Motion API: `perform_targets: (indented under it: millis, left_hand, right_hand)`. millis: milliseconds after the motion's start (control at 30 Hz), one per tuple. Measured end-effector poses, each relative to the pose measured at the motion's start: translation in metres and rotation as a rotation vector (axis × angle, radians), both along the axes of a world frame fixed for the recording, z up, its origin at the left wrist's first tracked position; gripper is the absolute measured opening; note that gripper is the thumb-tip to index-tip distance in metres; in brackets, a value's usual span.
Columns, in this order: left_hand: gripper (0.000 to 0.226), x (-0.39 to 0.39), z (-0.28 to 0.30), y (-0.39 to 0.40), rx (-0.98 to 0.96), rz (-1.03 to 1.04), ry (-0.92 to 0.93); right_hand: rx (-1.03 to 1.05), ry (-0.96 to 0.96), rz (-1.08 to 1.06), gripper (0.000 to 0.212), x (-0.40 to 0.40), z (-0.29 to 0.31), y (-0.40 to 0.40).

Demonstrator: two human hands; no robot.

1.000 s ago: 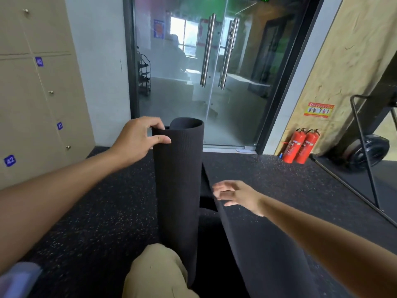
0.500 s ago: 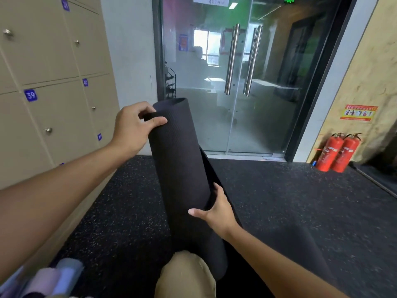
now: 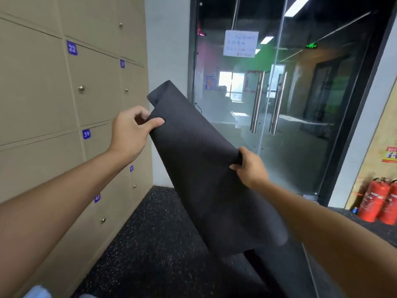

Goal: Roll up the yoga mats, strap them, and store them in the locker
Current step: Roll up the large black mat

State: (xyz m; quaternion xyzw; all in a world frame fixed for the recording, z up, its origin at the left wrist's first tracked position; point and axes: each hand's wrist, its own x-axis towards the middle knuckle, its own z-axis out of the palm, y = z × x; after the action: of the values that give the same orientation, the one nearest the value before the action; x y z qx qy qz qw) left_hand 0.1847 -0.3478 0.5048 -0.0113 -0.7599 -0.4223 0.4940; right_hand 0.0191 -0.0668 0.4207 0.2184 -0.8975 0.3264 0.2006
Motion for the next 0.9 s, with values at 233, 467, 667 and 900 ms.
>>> perform_targets:
  millis: [233, 467, 667, 900]
  left_hand:
    - [0.039, 0.031, 0.014, -0.04, 0.035, 0.176, -0.024]
    - [0.036, 0.054, -0.031, -0.076, 0.119, 0.214, -0.131]
    - [0.027, 0.08, -0.078, -0.079, 0.139, 0.254, -0.221]
    - [0.037, 0.129, -0.106, -0.071, 0.227, 0.163, -0.215]
  right_hand:
    - [0.17, 0.141, 0.103, 0.03, -0.009, 0.1, -0.039]
    - [0.469, 0.078, 0.269, 0.039, -0.006, 0.102, -0.07]
    - [0.516, -0.064, 0.321, 0.037, 0.002, 0.046, -0.081]
    - [0.548, -0.149, 0.386, 0.041, 0.046, -0.034, -0.09]
